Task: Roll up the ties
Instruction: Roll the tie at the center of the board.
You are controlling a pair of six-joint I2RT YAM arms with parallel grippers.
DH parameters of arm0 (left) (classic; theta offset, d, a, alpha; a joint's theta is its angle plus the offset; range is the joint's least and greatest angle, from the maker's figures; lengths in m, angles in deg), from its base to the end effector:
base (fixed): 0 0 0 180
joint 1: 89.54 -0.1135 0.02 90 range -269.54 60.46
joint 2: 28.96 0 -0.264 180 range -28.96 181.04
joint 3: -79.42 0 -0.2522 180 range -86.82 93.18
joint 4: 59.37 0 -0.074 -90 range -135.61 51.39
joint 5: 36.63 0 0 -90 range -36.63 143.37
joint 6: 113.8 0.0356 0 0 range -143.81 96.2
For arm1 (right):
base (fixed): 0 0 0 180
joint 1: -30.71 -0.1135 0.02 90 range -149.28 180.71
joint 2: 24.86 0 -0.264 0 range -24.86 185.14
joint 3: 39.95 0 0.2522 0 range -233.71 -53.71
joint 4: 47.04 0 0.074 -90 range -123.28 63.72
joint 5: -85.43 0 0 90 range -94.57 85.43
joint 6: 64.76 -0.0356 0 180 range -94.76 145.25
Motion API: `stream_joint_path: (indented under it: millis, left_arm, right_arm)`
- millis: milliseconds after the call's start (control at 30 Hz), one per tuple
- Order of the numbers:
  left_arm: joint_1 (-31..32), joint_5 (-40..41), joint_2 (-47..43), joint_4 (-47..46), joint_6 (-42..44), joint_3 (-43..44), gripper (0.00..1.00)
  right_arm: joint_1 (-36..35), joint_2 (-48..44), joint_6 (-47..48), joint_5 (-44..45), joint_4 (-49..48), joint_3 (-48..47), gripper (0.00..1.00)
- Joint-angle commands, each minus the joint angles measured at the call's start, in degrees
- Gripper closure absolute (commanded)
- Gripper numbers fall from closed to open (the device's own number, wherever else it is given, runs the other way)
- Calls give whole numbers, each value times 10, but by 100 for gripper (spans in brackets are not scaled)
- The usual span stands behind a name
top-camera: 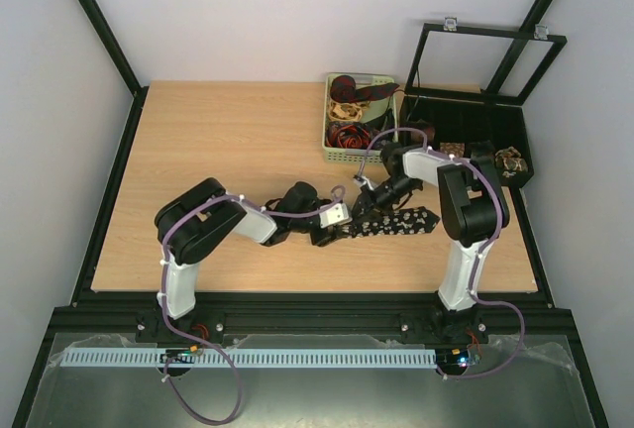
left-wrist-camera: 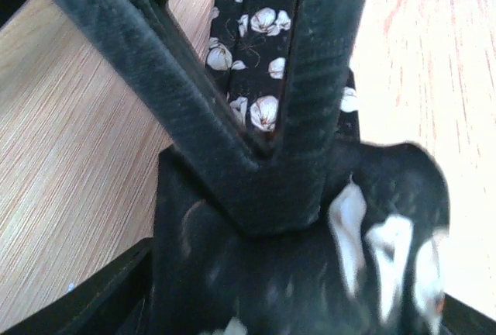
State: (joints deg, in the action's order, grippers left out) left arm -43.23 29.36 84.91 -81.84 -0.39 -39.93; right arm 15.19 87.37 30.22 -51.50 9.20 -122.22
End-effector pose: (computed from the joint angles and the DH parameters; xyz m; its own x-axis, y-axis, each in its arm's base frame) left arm 0.2447 -0.2771 0.0985 0.0343 0.4895 -0.8713 0.9681 0.2001 0.1505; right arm 0.3254 0.1173 0.1338 -0.9379 -0.3220 -0.1293 -0.3120 0.6194 0.7204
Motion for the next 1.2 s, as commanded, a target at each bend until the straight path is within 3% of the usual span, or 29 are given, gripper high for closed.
stream_joint_path:
  millis: [0, 267, 700, 867, 967, 1067, 1167]
  left_arm:
    - [-8, -40, -4, 64, -16, -13, 31]
    - [-7, -103, -18, -21, -75, -12, 18]
    - [7, -72, 71, -124, -142, 35, 20]
    - [15, -70, 93, -115, -147, 59, 28]
    - [26, -43, 100, -86, -142, 73, 41]
    - [30, 0, 95, -36, -119, 73, 55]
    - [20, 22, 73, 18, -80, 51, 63]
  right_arm:
    - [11, -7, 27, 121, -8, 45, 99]
    - [24, -16, 48, 255, -74, 79, 99]
    - [13, 8, 25, 273, -93, 84, 99]
    - [13, 5, 15, 265, -99, 91, 99]
    - [12, 7, 3, 251, -101, 91, 98]
    - [14, 1, -3, 224, -98, 86, 89]
    - [27, -18, 6, 196, -80, 77, 73]
